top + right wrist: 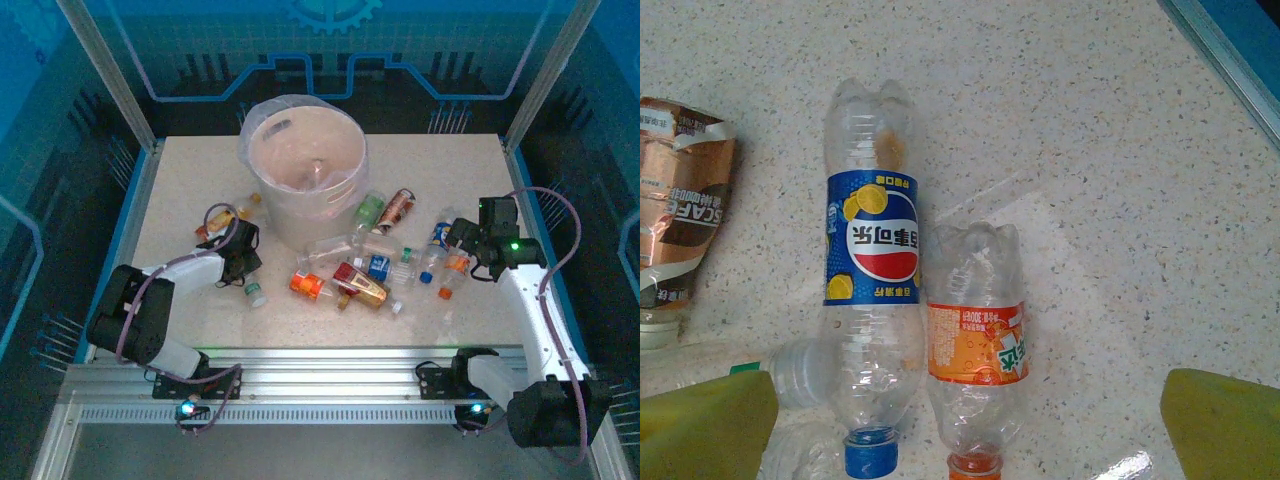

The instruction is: Put the plastic bottles in the bin

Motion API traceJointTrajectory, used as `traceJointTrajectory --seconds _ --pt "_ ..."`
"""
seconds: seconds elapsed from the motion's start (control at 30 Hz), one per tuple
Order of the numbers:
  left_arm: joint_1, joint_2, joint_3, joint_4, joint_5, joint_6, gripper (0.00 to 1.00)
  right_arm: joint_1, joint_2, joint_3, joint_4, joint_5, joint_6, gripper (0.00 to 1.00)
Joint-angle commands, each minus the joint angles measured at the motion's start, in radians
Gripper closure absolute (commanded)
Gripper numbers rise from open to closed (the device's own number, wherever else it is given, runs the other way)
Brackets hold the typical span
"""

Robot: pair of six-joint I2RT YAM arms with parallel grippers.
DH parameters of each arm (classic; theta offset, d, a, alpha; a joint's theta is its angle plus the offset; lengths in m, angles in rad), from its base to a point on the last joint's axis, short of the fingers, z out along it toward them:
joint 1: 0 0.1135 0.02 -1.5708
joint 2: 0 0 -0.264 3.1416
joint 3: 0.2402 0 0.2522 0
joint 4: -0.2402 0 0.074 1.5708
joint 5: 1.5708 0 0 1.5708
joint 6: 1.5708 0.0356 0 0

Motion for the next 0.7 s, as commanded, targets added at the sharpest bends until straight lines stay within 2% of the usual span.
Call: traceJointTrajectory --seconds 0.0,0.37,0.67 --pt "0.002 0.011 -0.013 0.019 0.057 -0.028 0.50 -0.012 0.004 0.014 0.000 -0.004 0.008 0.00" --pt "0.002 -0.185 -0.010 -0.075 0.030 -0.044 0.59 -0.013 -0.007 0.015 -0.001 -0.007 0.010 0.00" --pt "0.002 -0.447 0.045 -0.163 -0.008 0.053 0.61 -0.011 -0.012 0.008 0.003 -0.011 0.011 0.00"
